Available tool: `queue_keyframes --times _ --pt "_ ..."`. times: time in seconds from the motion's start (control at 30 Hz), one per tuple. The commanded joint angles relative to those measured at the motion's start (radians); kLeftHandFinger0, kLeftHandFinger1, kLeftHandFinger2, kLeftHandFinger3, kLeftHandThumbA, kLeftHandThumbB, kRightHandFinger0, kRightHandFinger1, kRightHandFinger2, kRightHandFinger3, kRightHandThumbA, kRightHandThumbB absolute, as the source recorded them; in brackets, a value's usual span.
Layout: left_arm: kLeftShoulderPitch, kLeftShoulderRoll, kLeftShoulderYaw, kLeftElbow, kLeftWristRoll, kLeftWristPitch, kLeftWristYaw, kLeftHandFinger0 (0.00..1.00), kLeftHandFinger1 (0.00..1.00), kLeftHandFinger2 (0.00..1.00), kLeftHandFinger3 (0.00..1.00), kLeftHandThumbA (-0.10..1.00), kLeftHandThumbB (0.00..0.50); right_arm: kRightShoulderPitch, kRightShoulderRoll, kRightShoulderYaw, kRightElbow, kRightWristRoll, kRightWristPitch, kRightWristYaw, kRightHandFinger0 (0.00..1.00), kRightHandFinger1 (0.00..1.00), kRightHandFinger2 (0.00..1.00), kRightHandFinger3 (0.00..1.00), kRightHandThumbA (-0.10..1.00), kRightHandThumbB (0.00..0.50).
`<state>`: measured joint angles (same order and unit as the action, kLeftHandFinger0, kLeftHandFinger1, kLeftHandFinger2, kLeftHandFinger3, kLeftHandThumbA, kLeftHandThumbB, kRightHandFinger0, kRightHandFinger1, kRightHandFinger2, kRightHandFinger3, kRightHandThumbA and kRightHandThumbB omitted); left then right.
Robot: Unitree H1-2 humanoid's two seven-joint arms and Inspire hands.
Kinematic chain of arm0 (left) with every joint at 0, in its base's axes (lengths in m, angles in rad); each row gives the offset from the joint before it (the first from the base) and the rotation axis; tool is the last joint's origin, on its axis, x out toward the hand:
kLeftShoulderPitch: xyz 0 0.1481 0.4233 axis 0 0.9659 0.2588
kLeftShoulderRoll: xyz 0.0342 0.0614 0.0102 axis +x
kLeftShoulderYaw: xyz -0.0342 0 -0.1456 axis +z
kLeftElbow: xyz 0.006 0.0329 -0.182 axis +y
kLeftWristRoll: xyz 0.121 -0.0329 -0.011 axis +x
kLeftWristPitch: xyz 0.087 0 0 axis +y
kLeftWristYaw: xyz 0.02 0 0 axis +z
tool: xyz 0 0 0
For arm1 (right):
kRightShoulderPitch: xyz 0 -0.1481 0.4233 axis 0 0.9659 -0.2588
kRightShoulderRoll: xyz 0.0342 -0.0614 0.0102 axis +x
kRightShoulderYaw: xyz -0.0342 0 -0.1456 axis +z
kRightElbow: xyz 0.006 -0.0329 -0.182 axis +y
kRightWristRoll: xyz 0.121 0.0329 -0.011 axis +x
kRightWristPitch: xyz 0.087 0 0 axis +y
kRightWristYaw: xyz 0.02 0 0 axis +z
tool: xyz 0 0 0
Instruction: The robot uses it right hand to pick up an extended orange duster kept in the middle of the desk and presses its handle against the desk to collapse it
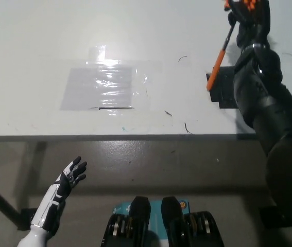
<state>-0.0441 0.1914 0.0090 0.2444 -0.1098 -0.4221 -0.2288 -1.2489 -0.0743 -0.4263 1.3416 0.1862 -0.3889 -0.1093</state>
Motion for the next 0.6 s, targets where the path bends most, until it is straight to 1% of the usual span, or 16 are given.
queue_keyframes --times 0.0,0.03,0.07,0.13,0.17,0.2,0.23,0.27,0.33,0.4,0.43,0.47,0.5,0.53,0.57 --pt "-0.012 0.009 0.009 -0.021 -0.017 -0.032 -0.004 1.0 1.0 1.0 1.0 1.0 0.364 -0.021 0.003 0.038 -0.054 -0.007 -0.081 0.023 0.0 0.15 0.47 0.44 -0.1 0.089" --pt "-0.012 0.009 0.008 -0.022 -0.015 -0.031 -0.003 1.0 1.0 1.0 1.0 1.0 0.367 -0.014 0.003 0.048 -0.062 -0.014 -0.081 0.019 0.0 0.14 0.46 0.43 -0.1 0.088" --pt "-0.012 0.009 0.008 -0.022 -0.012 -0.032 -0.002 1.0 1.0 1.0 1.0 1.0 0.37 -0.007 0.003 0.066 -0.072 -0.03 -0.081 0.0 0.0 0.15 0.46 0.43 -0.1 0.092" --pt "-0.012 0.009 0.009 -0.027 -0.012 -0.027 -0.001 1.0 1.0 1.0 1.0 1.0 0.369 0.007 -0.001 0.123 -0.098 -0.09 -0.081 -0.06 0.0 0.12 0.41 0.44 -0.1 0.089" --pt "-0.015 0.01 0.009 -0.027 -0.012 -0.027 0.0 1.0 1.0 1.0 1.0 1.0 0.369 0.007 -0.001 0.135 -0.105 -0.095 -0.081 -0.077 0.0 0.09 0.36 0.41 -0.1 0.101" --pt "-0.016 0.011 0.01 -0.028 -0.012 -0.027 -0.001 1.0 1.0 1.0 1.0 1.0 0.37 0.012 -0.002 0.161 -0.119 -0.115 -0.081 -0.11 0.0 0.05 0.31 0.35 -0.1 0.103" --pt "-0.017 0.012 0.01 -0.028 -0.016 -0.027 -0.003 1.0 1.0 1.0 1.0 1.0 0.372 0.015 -0.003 0.18 -0.13 -0.128 -0.081 -0.128 0.0 0.01 0.26 0.3 -0.09 0.094" --pt "-0.017 0.011 0.009 -0.026 -0.012 -0.033 -0.003 1.0 1.0 1.0 1.0 1.0 0.371 0.022 -0.005 0.202 -0.147 -0.148 -0.081 -0.147 0.0 0.0 0.24 0.28 -0.07 0.083" --pt "-0.015 0.012 0.009 -0.027 -0.011 -0.034 -0.003 1.0 1.0 1.0 1.0 1.0 0.369 0.04 -0.006 0.246 -0.186 -0.185 -0.081 -0.188 0.0 0.0 0.23 0.27 -0.07 0.071" --pt "-0.012 0.01 0.009 -0.031 -0.014 -0.024 -0.002 1.0 1.0 1.0 1.0 1.0 0.369 0.049 -0.006 0.275 -0.212 -0.201 -0.081 -0.221 0.0 0.0 0.23 0.27 -0.07 0.08" --pt "-0.01 0.009 0.009 -0.034 -0.014 -0.02 -0.002 1.0 1.0 1.0 1.0 1.0 0.367 0.055 -0.005 0.288 -0.228 -0.209 -0.081 -0.24 0.0 0.0 0.2 0.23 -0.07 0.083" --pt "-0.011 0.009 0.009 -0.034 -0.013 -0.017 -0.001 1.0 1.0 1.0 1.0 1.0 0.366 0.06 -0.009 0.323 -0.252 -0.243 -0.081 -0.28 0.0 0.0 0.17 0.19 -0.09 0.074" --pt "-0.01 0.01 0.008 -0.034 -0.012 -0.018 -0.002 1.0 1.0 1.0 1.0 1.0 0.366 0.062 -0.01 0.336 -0.258 -0.253 -0.081 -0.295 0.0 0.0 0.17 0.18 -0.09 0.074" --pt "-0.01 0.01 0.008 -0.034 -0.014 -0.02 -0.003 1.0 1.0 1.0 1.0 1.0 0.364 0.061 -0.01 0.346 -0.267 -0.254 -0.081 -0.306 0.0 0.0 0.16 0.16 -0.08 0.078" --pt "-0.009 0.011 0.008 -0.034 -0.011 -0.023 -0.002 1.0 1.0 1.0 1.0 1.0 0.362 0.062 -0.01 0.355 -0.281 -0.255 -0.081 -0.31 0.0 0.0 0.14 0.14 -0.1 0.071"
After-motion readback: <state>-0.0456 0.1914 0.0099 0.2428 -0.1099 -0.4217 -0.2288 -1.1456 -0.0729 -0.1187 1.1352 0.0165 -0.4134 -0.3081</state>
